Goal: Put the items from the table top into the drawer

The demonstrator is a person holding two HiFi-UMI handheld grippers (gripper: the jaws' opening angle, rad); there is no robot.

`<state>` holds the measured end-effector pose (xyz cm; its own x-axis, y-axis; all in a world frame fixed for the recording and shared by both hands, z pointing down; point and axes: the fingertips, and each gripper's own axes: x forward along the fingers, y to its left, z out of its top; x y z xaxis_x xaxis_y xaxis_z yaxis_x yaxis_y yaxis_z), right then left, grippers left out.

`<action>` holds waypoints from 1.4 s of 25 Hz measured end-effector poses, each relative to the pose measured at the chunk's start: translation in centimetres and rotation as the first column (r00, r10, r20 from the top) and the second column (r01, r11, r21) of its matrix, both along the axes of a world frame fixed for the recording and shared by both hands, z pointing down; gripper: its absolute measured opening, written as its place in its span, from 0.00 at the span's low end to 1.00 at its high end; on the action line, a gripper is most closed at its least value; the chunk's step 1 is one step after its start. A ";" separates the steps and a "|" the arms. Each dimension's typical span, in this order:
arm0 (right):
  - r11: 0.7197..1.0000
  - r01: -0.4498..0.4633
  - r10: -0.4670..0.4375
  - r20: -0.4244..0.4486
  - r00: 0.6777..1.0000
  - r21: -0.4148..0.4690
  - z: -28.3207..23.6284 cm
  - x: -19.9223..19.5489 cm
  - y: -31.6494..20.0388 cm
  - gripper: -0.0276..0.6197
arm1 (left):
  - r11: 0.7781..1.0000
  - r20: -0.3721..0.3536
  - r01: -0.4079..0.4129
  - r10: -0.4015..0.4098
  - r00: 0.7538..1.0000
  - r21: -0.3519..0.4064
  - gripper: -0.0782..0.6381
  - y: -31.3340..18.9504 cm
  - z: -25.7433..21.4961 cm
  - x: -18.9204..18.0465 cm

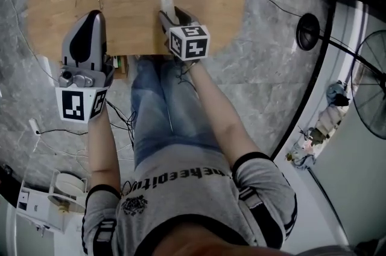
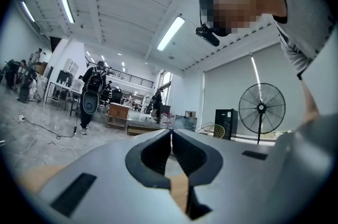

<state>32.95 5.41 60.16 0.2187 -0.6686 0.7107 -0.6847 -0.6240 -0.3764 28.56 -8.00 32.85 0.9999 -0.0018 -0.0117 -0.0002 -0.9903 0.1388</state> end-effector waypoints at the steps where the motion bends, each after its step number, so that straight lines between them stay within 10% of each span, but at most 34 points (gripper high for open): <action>1: 1.000 0.018 -0.018 -0.003 1.000 0.007 -0.3 -0.2 -0.4 0.34 | 1.000 -0.002 0.019 -0.019 1.000 0.004 0.13 -0.2 -0.2 -0.6; 19: 0.923 0.378 -0.375 -0.048 0.926 0.074 -4.1 -9.5 -8.3 0.34 | 0.912 -0.040 0.404 -0.403 0.915 0.065 0.13 -4.5 -3.7 -14.9; 35: 0.725 0.689 -0.688 -0.019 0.725 0.029 -0.4 -23.6 -13.3 0.34 | 0.736 -0.041 0.675 -0.674 0.738 0.056 0.13 -7.3 -2.0 -30.3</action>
